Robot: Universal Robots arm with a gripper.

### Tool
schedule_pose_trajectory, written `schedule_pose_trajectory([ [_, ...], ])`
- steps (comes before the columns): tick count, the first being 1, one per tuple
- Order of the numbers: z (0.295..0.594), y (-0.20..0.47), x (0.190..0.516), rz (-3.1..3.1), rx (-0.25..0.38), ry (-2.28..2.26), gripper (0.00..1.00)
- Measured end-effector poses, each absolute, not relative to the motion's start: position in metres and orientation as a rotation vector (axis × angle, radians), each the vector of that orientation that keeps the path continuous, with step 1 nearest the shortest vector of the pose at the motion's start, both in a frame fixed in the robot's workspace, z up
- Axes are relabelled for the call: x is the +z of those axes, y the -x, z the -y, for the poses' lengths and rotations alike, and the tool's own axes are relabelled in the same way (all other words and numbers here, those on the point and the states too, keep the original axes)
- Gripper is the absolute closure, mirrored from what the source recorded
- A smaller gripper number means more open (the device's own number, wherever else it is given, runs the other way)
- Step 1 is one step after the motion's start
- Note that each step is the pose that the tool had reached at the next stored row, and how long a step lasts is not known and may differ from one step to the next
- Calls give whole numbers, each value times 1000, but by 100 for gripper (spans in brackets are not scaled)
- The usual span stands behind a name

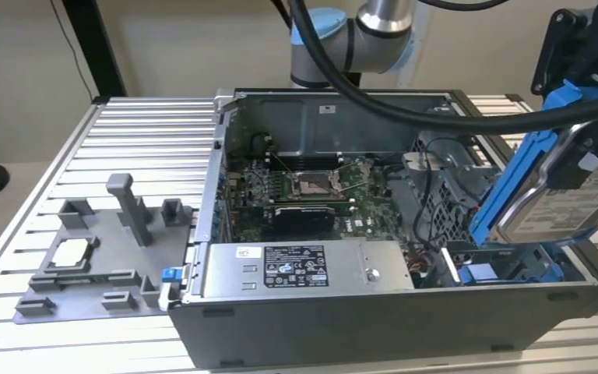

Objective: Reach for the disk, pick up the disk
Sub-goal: 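Pick up the disk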

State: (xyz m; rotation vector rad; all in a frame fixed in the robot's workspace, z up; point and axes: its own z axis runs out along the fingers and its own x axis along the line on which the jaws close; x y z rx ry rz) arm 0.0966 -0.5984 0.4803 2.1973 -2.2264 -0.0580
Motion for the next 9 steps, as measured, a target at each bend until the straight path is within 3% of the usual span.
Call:
schedule_pose_trajectory([
  [9,576,-90,480,2226,-58,-2197,100],
])
